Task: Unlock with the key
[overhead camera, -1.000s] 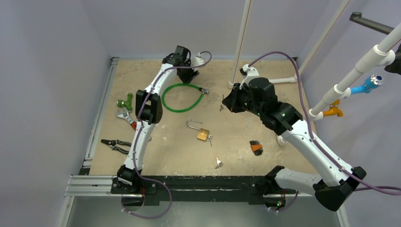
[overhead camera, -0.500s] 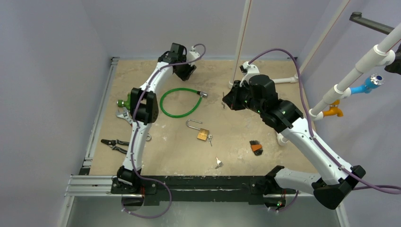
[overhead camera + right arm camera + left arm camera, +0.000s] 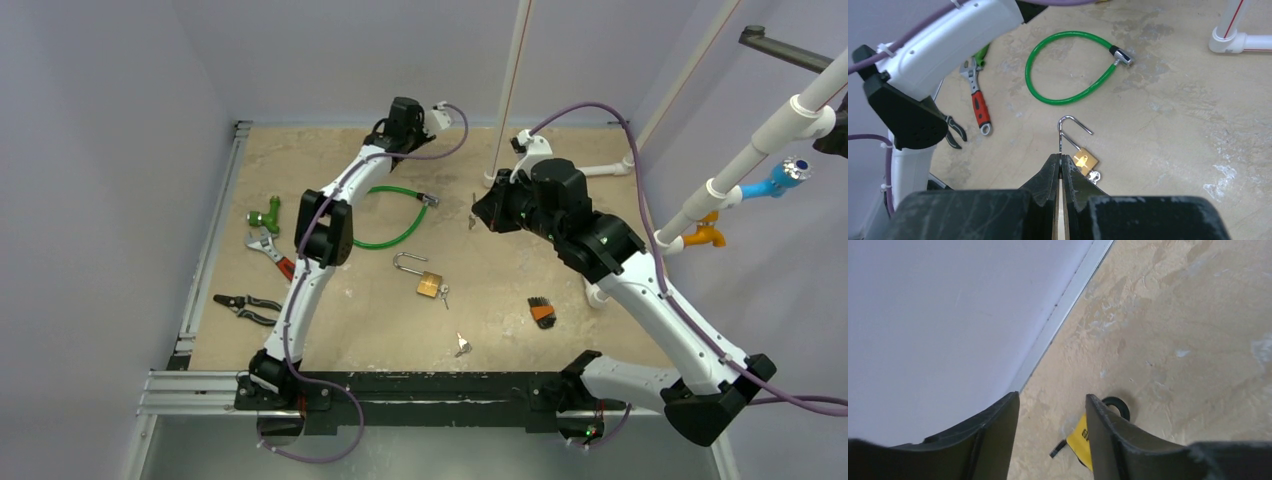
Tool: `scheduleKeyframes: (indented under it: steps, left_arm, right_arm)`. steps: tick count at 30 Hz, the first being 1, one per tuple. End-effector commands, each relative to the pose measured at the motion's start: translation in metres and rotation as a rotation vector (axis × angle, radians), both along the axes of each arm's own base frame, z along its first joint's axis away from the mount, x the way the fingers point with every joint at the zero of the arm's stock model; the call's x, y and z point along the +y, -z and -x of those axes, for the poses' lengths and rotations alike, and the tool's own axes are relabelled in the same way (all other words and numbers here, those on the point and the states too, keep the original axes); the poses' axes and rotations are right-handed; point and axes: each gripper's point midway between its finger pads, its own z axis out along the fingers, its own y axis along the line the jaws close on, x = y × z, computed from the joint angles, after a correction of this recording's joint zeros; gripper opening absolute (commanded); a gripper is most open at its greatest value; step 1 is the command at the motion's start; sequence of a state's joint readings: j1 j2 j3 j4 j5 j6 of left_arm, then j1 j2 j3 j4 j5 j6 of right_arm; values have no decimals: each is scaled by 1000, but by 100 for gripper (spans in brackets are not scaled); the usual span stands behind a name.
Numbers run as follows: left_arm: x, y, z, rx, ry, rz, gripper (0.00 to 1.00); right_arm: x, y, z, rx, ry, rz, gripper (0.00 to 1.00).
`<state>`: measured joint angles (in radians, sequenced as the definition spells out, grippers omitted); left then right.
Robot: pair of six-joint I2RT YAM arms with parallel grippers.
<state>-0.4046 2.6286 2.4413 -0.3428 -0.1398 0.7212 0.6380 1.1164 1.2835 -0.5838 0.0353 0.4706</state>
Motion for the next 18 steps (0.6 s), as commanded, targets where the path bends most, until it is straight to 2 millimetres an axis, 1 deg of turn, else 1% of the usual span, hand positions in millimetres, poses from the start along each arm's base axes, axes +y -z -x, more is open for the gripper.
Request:
scheduleKeyframes:
  steps: [1,2,3,5,8,11,15,18]
  left_arm:
    - [20,-13,-37,-210,-9,-203,39]
    - [22,-7,-40,-213,22,-260,29]
    - [24,3,-41,-201,57,-294,22]
    - [27,18,-45,-197,101,-345,0]
    - [30,28,-45,-162,120,-333,0]
    - [30,43,-39,-106,160,-343,0]
    - [33,64,-26,-8,194,-357,0]
    - [39,79,-10,87,228,-360,0]
  right_arm:
    - [-4,-18,-3,-72,7,-32,0]
    - [-5,-19,-3,-76,9,-32,0]
    - [-5,-20,-3,-79,9,-33,0]
    - [-7,-20,-2,-81,10,-34,0]
    - [-8,-19,-2,-81,13,-36,0]
    - [-9,-21,-2,-86,14,-36,0]
    - [-9,-23,-4,-90,16,-37,0]
    - [-9,-26,-3,-98,12,-46,0]
